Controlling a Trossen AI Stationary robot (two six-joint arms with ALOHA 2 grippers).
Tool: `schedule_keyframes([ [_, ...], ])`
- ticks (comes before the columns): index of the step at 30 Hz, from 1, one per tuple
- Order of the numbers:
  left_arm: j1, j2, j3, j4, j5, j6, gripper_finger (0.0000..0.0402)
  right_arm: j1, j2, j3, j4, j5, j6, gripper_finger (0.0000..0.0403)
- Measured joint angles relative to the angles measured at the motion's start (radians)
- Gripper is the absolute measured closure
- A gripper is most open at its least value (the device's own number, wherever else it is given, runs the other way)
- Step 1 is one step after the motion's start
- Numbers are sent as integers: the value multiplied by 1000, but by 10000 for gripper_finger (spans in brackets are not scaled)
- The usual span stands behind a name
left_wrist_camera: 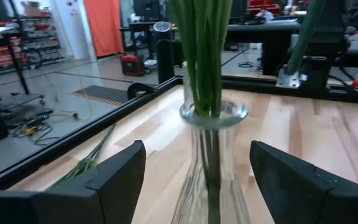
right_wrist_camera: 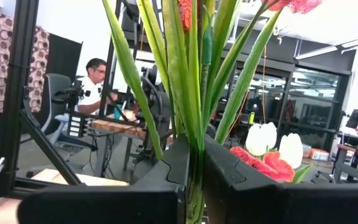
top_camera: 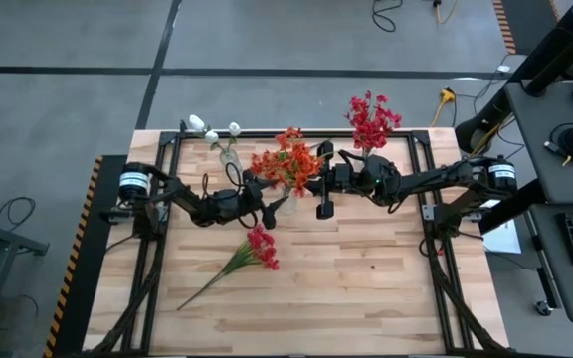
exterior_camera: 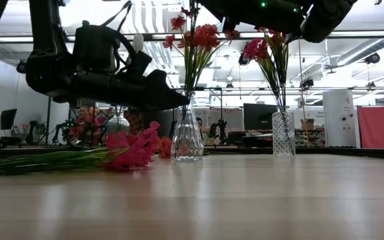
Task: Sort flowers into vase by color
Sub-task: Put the bottom orange flowers into the bottom transparent vase
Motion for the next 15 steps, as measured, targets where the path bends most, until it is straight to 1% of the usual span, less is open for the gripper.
schedule_keyframes([
  [4,1,0,14,-18,17,4,133,0,1,0,1,1,-1,385],
  [9,2,34,39,-18,42,6,141,0,1,0,-1,3,-1,385],
  [15,2,58,59,-5,43,7,156,0,1,0,-7,3,-1,385],
])
